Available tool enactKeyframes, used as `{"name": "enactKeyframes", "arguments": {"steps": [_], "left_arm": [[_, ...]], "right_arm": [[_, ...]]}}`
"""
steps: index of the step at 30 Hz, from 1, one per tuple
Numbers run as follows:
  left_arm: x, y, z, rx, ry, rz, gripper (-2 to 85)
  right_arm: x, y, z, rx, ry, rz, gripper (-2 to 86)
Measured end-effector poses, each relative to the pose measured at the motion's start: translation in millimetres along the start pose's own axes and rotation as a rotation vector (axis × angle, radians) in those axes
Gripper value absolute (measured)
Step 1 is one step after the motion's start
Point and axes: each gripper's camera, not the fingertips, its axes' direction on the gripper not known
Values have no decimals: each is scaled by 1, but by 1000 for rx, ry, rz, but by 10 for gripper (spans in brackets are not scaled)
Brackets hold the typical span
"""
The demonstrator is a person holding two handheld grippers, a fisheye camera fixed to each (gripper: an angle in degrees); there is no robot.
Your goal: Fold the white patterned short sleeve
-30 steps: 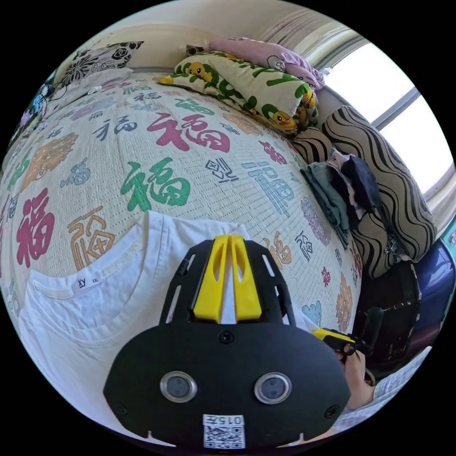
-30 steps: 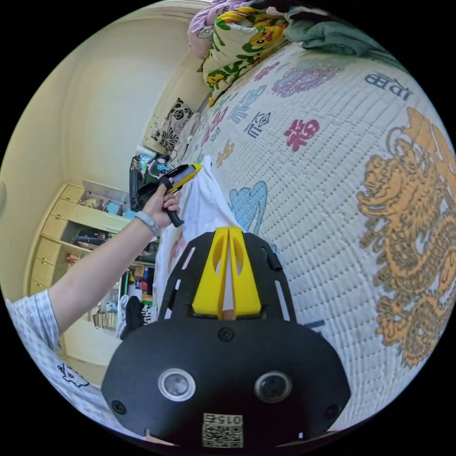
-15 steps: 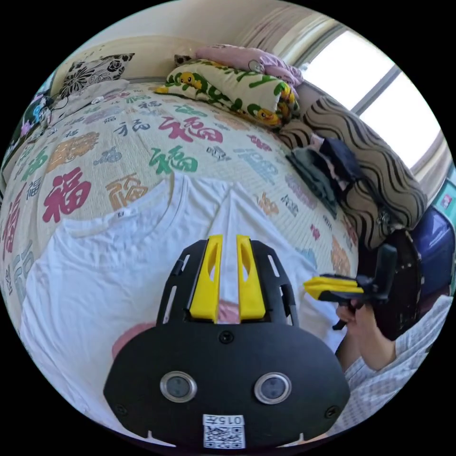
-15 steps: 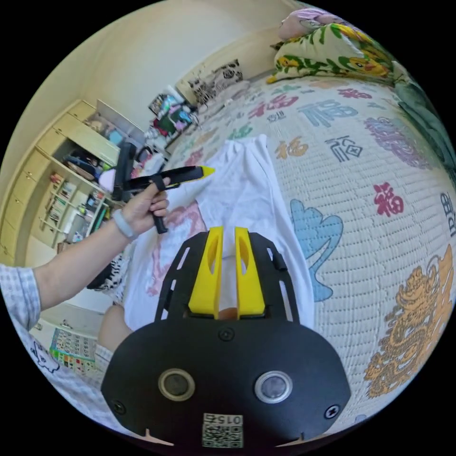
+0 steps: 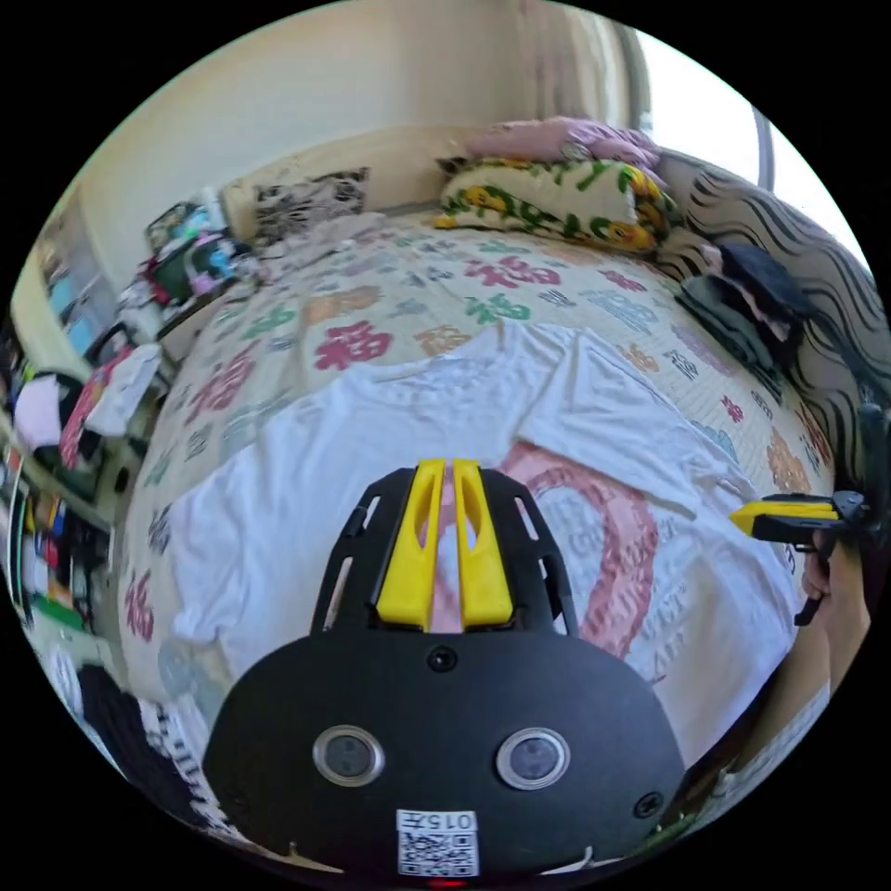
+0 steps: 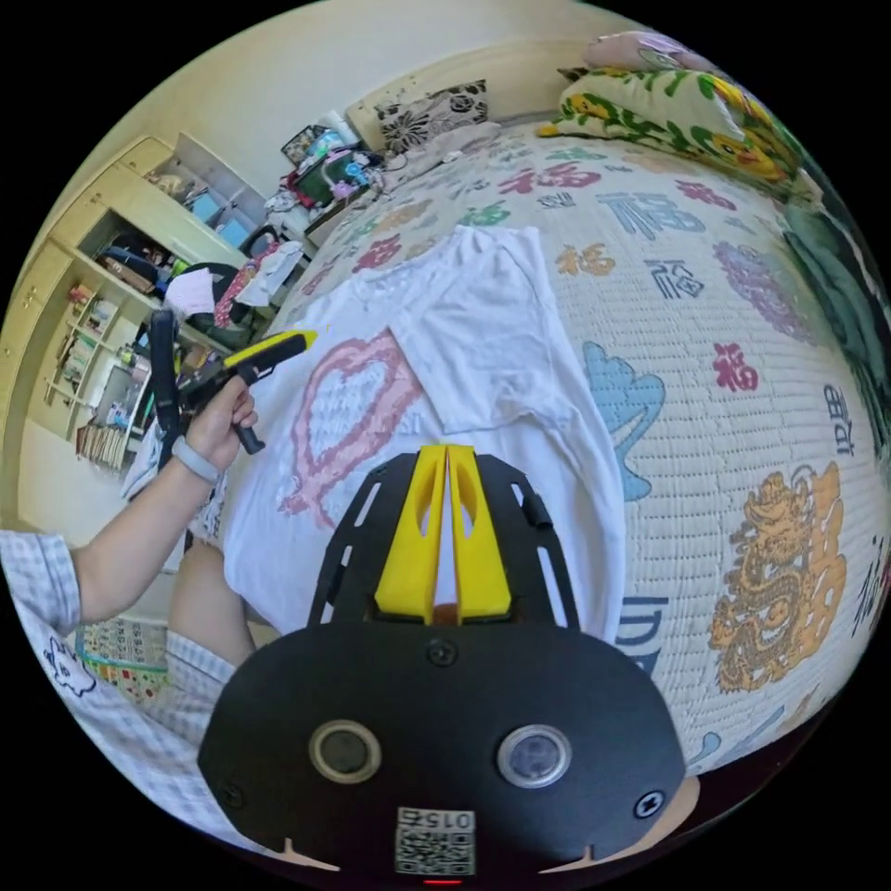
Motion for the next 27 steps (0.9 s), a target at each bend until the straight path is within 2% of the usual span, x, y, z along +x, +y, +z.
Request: {"name": "enactKeyframes", "arguments": {"steps": [5, 10, 12, 15, 18, 22, 27], "left_arm": [[-112, 118, -103, 70, -101, -318, 51], [-226, 214, -153, 47, -68, -589, 78], [-242, 222, -159, 65, -38, -604, 83], [-252, 219, -167, 135, -102, -561, 93], [-273, 218, -169, 120, -139, -594, 84], [-301, 229, -178, 98, 55, -564, 26], [-308, 241, -209, 137, 93, -527, -3]], "right_arm": [[-82, -35, 38, -37, -82, -184, 1], [-200, -85, 109, -94, -195, -398, 26], [-238, -102, 136, -124, -241, -455, 38], [-299, -132, 183, -173, -245, -539, 48], [-355, -164, 230, -218, -229, -615, 52], [-428, -208, 299, -234, -137, -716, 69], [-499, -251, 402, -401, 7, -737, 98]]}}
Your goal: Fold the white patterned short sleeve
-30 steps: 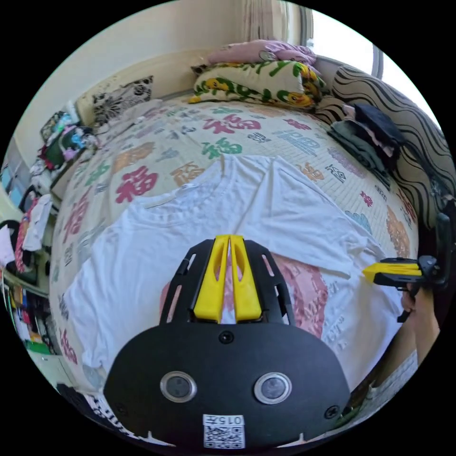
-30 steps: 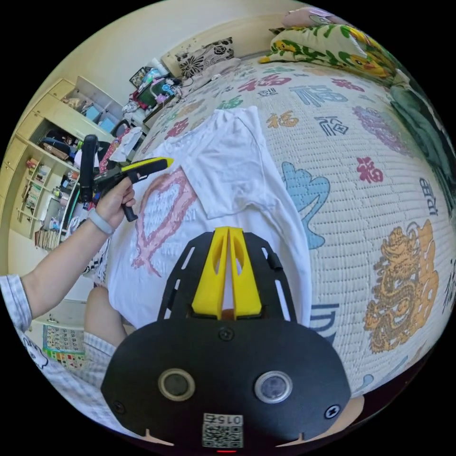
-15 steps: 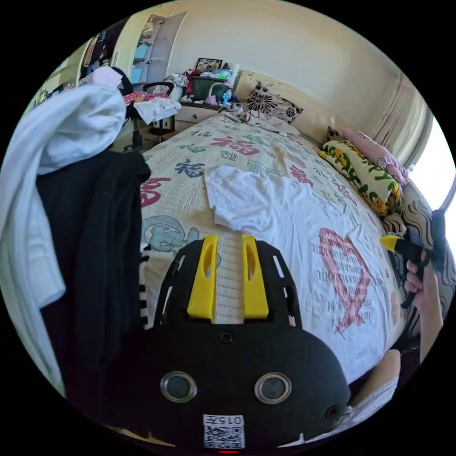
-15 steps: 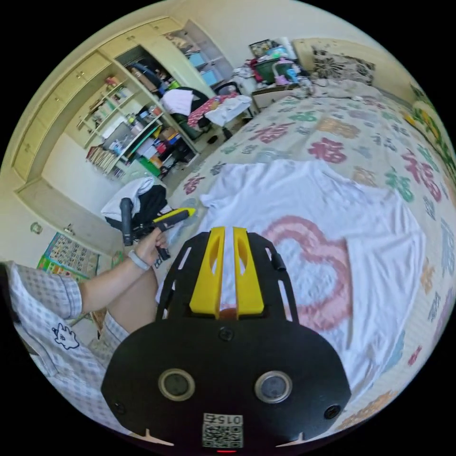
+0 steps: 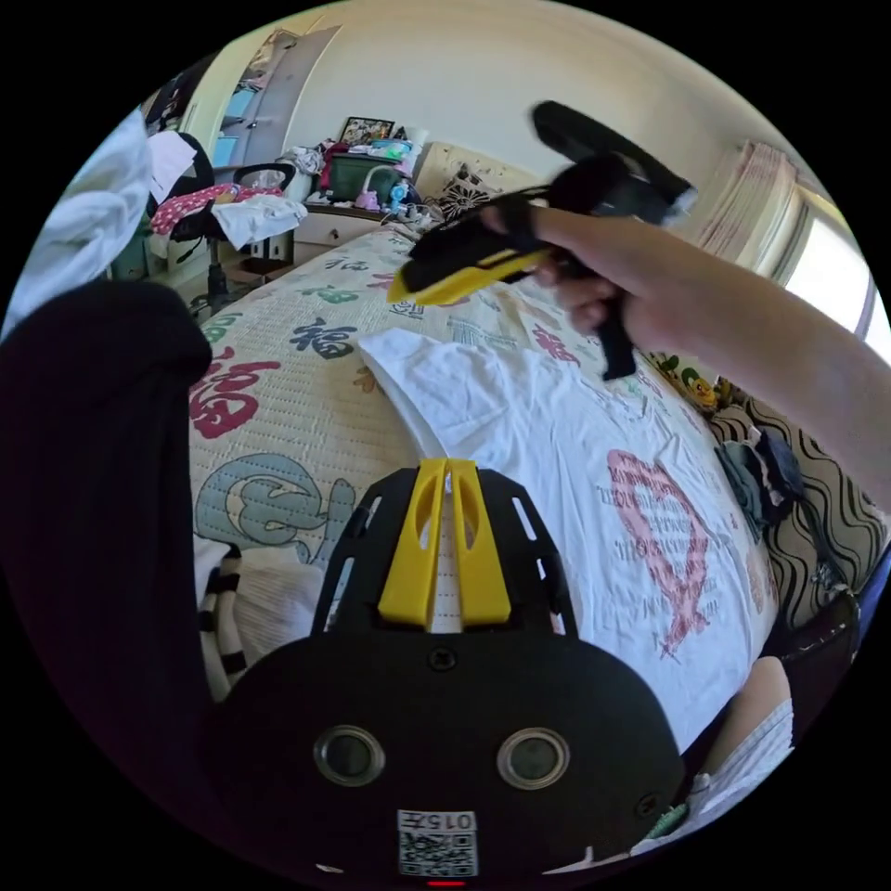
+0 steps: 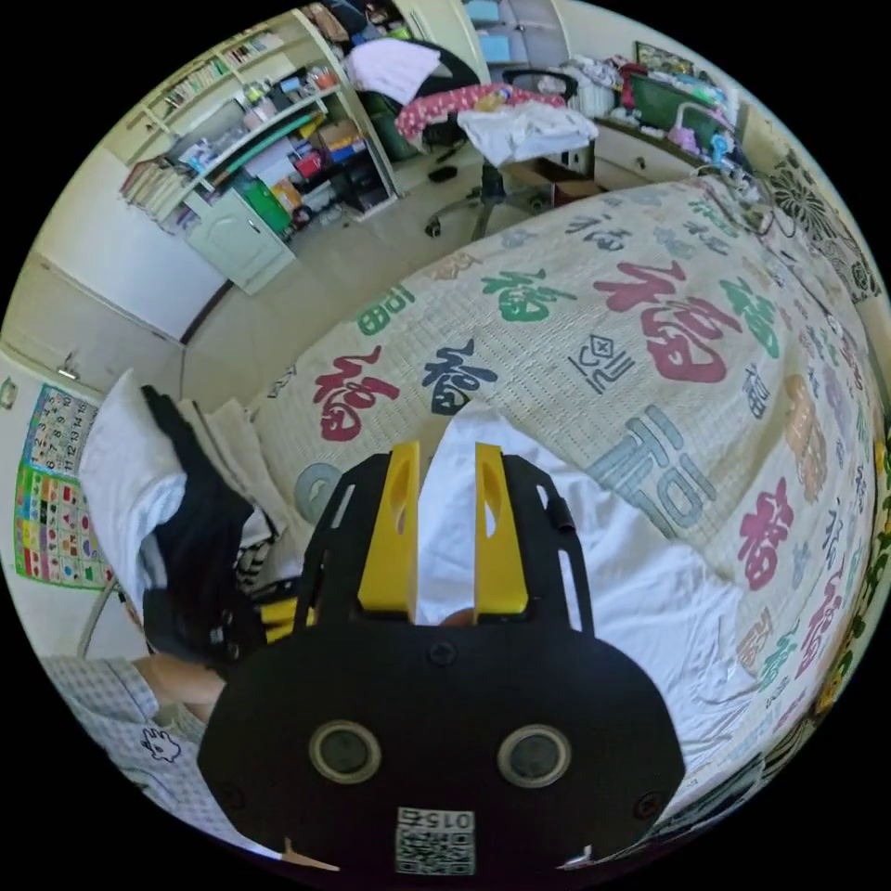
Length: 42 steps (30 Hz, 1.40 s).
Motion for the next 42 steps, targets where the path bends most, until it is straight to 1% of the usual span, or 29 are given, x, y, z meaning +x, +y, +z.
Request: {"name": "enactKeyframes", "arguments": {"steps": [2, 5, 8, 10, 12, 14, 15, 17, 19, 20, 22, 24, 26, 28, 29, 31, 34, 35, 36, 38, 40, 42], "left_arm": [[-4, 0, -6, -12, -15, -13, -5], [-16, -3, -16, -15, 2, -65, -6], [-20, -6, -24, -23, 3, -76, -7], [-22, -8, -30, -28, 3, -79, -7], [-24, -10, -34, -29, 1, -87, -7], [-23, -13, -39, -28, 1, -88, -8], [-20, -15, -44, -10, 13, -84, -8], [-11, -18, -53, 31, 26, -55, -8], [8, -25, -64, 57, 33, 6, -8], [14, -27, -66, 60, 35, 26, -8], [41, -31, -74, 73, 45, 127, -7], [66, -32, -74, 58, 49, 216, -7], [92, -30, -69, 34, 56, 307, -7], [125, -24, -55, -19, 57, 409, -6], [132, -23, -49, -38, 58, 428, -5], [156, -18, -24, -143, 100, 494, -3], [173, -15, 0, -254, 142, 539, 10], [175, -15, 1, -263, 141, 543, 13], [177, -20, 0, -264, 143, 544, 17], [175, -32, -9, -219, 154, 523, 21], [161, -54, -13, -162, 133, 436, 27], [149, -69, 0, -171, 129, 375, 32]], "right_arm": [[1, -31, 27, -72, 9, 45, 113], [5, -69, 63, -149, 64, 113, 110], [4, -92, 88, -204, 129, 126, 70], [1, -103, 96, -212, 224, 85, 24], [5, -110, 93, -207, 250, 76, 3], [12, -113, 81, -164, 211, 78, -4], [19, -113, 68, -122, 162, 86, -6], [32, -106, 44, -54, 101, 94, -7], [55, -82, 3, 68, 46, 112, -8], [62, -73, -7, 98, 28, 123, -8], [92, -33, -41, 182, -2, 186, -8], [116, 1, -60, 223, 2, 247, -7], [140, 35, -69, 235, 3, 306, -6], [169, 73, -68, 203, -4, 391, -4], [175, 81, -66, 189, 0, 409, -3], [196, 106, -57, 133, 32, 464, 6], [217, 125, -51, 79, 19, 510, 27], [220, 127, -52, 80, 10, 511, 39], [225, 128, -57, 89, 1, 514, 64], [231, 123, -69, 129, -18, 487, 76], [236, 106, -84, 196, -43, 418, 87], [238, 86, -88, 205, -56, 364, 94]]}}
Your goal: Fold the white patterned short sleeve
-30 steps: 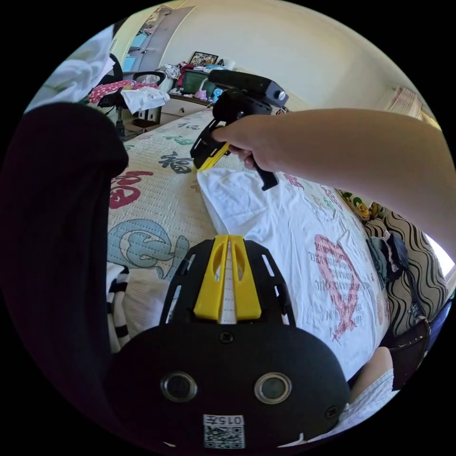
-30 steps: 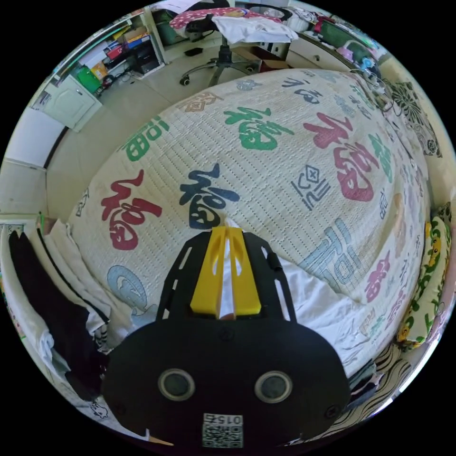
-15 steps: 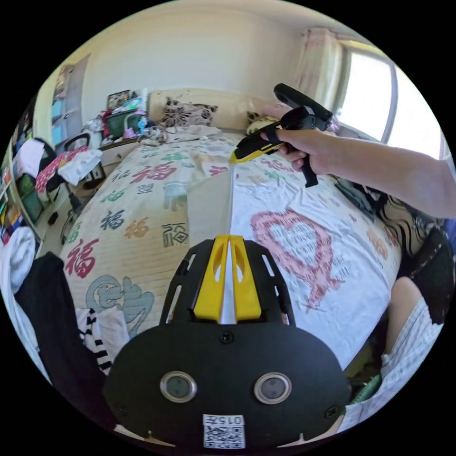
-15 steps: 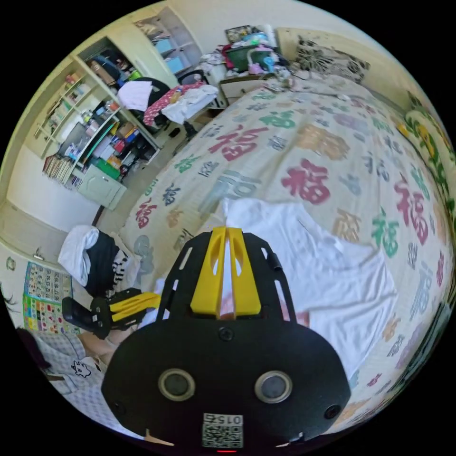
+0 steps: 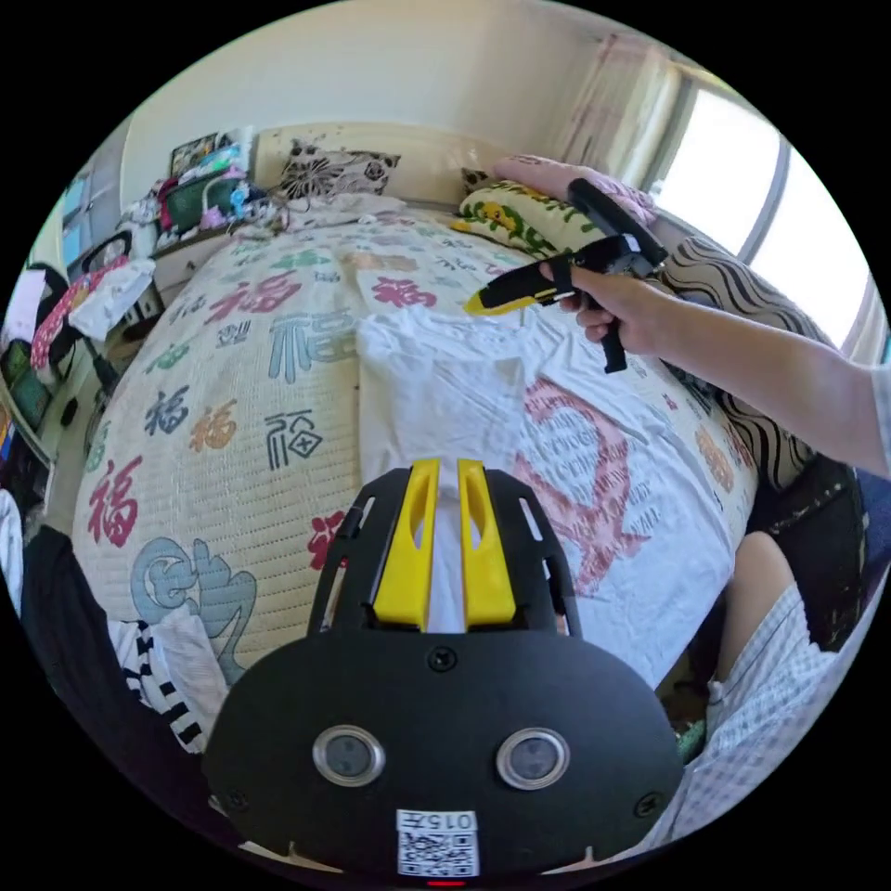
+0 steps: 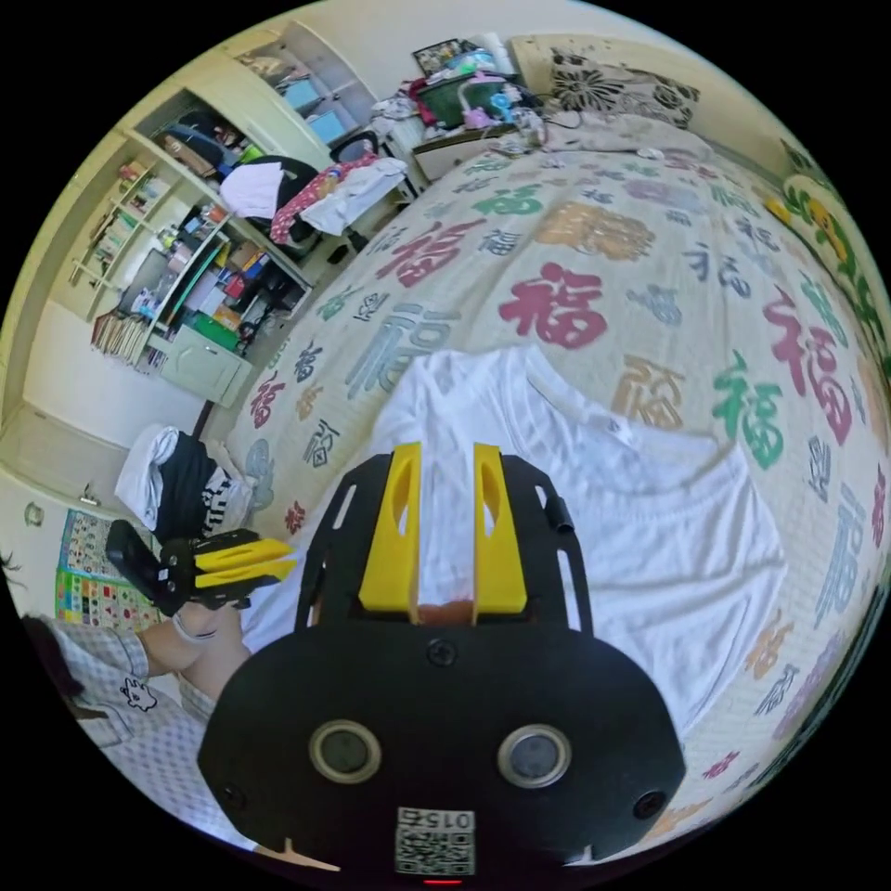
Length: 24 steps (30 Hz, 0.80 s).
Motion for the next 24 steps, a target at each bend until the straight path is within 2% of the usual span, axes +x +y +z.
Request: {"name": "enactKeyframes", "arguments": {"steps": [5, 8, 10, 12, 15, 24], "left_arm": [[-22, -16, 52, -108, 23, -86, 33], [-24, -18, 68, -107, 18, -117, 22], [-28, -21, 75, -101, 27, -135, 10], [-29, -23, 81, -97, 29, -140, 4], [-25, -30, 89, -94, 12, -118, 0], [-2, -57, 97, -66, -20, -40, 17]], "right_arm": [[-10, -52, 30, -115, 17, -39, 87], [-9, -73, 47, -204, 3, -40, 23], [-8, -82, 49, -254, 100, -72, -5], [-5, -87, 42, -245, 169, -84, -7], [6, -93, 30, -250, 141, -40, -7], [-8, -40, -47, -142, 173, -184, 40]]}}
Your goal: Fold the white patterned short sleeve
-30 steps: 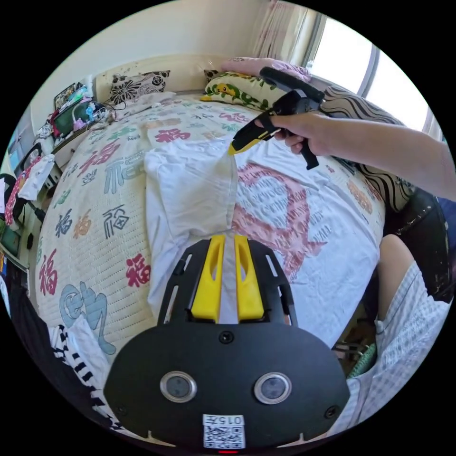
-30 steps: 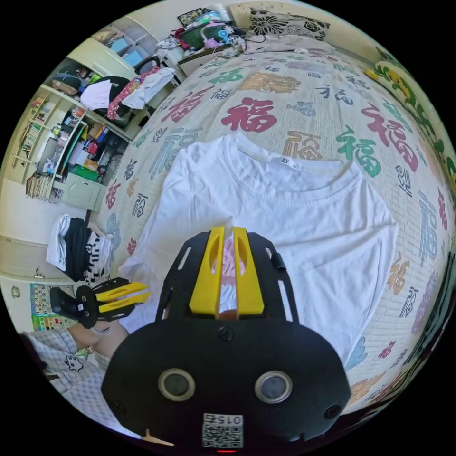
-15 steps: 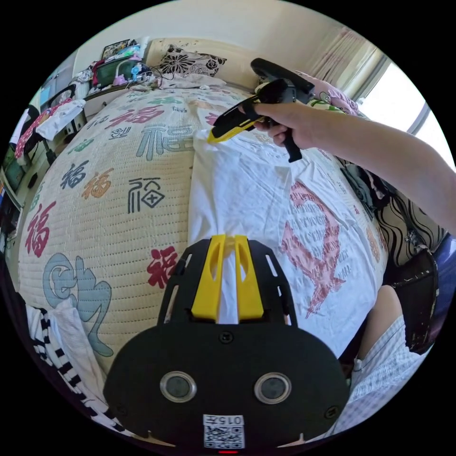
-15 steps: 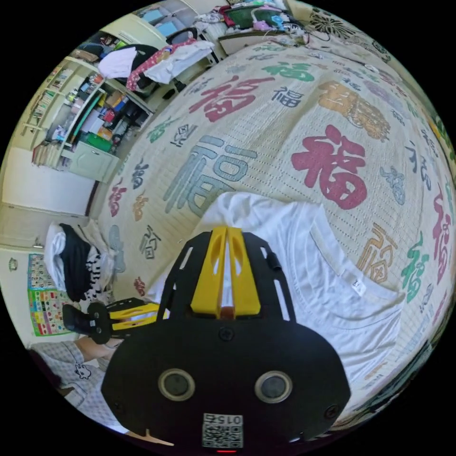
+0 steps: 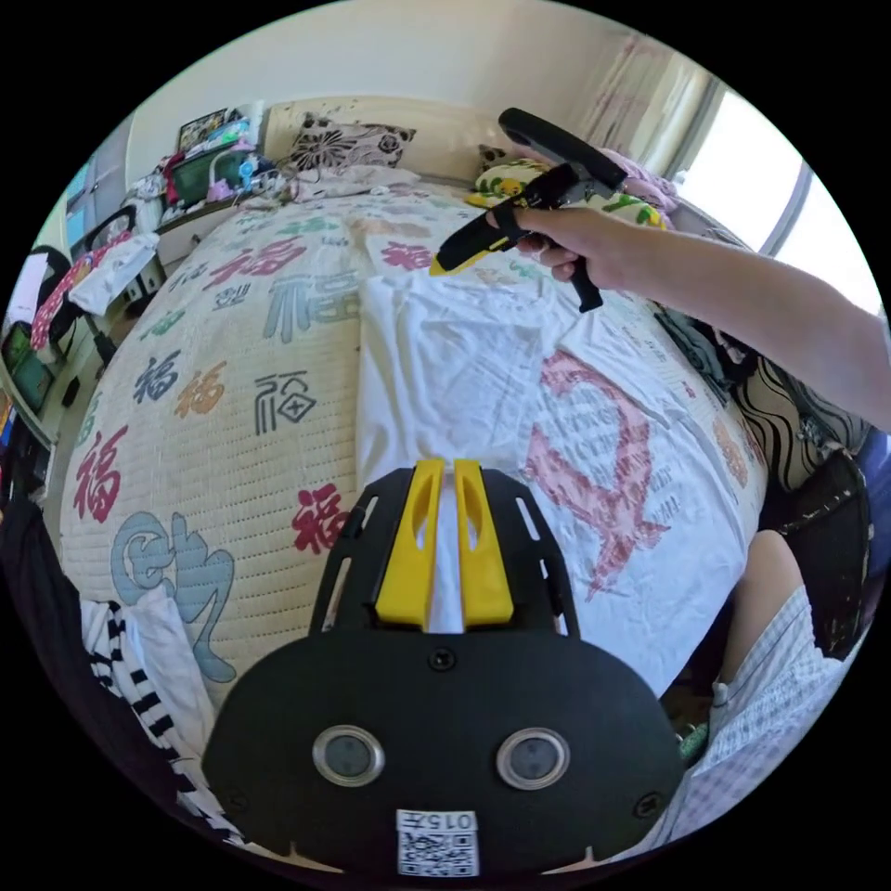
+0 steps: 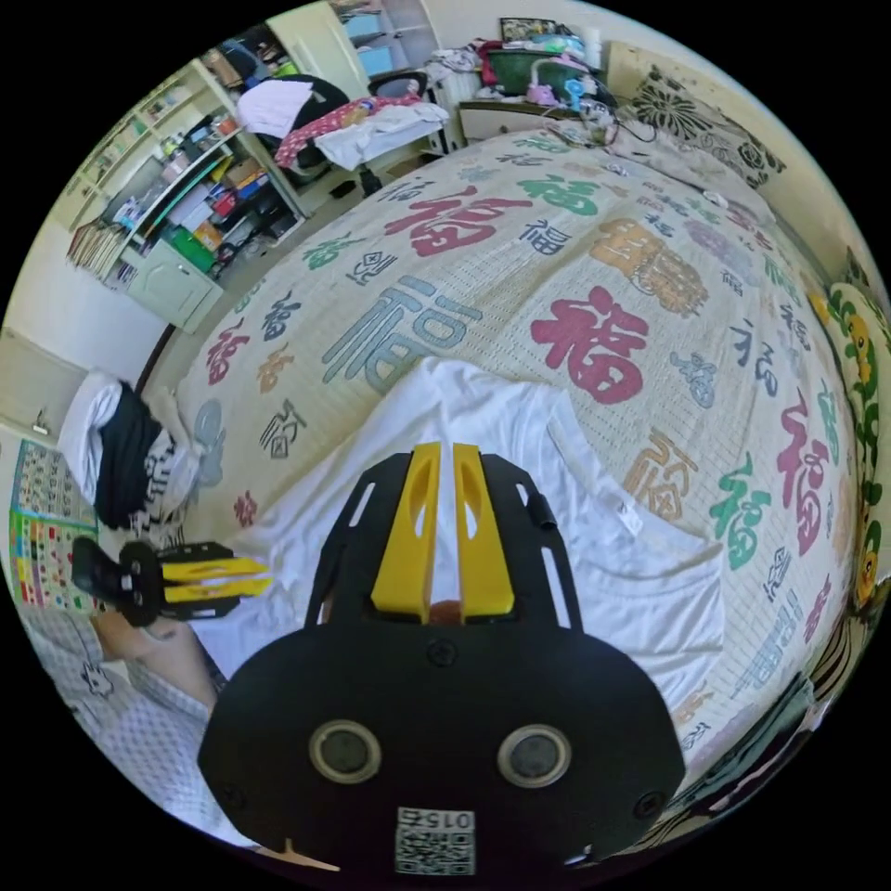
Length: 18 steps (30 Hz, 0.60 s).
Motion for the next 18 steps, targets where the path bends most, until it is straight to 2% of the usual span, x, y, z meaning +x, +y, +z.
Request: {"name": "enactKeyframes", "arguments": {"steps": [4, 8, 14, 18], "left_arm": [[36, -23, 18, -5, 59, 99, 27], [55, -39, 49, -75, 5, 121, -1], [62, -49, 64, -132, 13, 138, 2], [63, -71, 67, -163, 50, 163, 50]], "right_arm": [[5, 48, -14, -114, 30, -39, 28], [16, 72, -12, -208, 74, -7, -5], [28, 99, -43, -148, 48, 32, 0], [46, 125, -83, -61, 23, 51, 55]]}}
